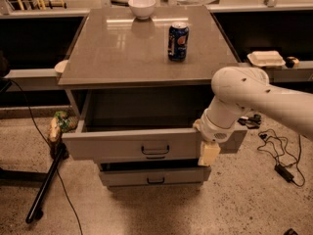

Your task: Open top drawer

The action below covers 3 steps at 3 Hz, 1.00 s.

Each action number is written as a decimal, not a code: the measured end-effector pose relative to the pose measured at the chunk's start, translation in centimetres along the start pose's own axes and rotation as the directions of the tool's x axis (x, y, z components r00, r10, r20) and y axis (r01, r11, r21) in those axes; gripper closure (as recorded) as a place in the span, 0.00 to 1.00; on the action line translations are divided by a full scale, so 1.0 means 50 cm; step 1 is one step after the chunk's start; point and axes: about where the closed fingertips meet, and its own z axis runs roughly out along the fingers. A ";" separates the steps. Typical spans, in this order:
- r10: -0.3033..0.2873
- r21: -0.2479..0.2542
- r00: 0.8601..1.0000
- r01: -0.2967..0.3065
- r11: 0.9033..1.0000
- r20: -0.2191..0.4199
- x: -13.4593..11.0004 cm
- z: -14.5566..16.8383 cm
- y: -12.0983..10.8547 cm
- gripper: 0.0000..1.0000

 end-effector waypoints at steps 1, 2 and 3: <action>0.000 0.000 1.000 0.000 1.000 0.000 -0.003 -0.013 0.001 0.65; 0.000 0.000 1.000 0.000 1.000 0.000 -0.006 -0.025 0.001 0.96; 0.000 0.000 1.000 0.000 1.000 0.000 -0.008 -0.035 -0.002 1.00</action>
Offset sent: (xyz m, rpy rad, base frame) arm -0.0121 -0.0092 0.0444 -0.0290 -0.0643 -0.0052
